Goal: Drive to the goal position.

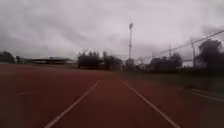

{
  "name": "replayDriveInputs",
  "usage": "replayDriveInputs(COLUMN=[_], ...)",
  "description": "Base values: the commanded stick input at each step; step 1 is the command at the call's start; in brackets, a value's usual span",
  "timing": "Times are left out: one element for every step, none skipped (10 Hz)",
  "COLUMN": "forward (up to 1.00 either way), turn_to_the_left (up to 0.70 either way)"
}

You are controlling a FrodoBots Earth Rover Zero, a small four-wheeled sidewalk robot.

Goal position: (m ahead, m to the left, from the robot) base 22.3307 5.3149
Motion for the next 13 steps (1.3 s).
replayDriveInputs(forward=[0.7, 0.7, 0.7, 0.7, 0.7, 0.7, 0.7, 0.7, 0.7, 0.7, 0.7, 0.7, 0.7], turn_to_the_left=[0.0, 0.0, 0.0, 0.0, 0.0, 0.0, 0.0, 0.0, 0.0, 0.0, 0.0, 0.0, 0.0])
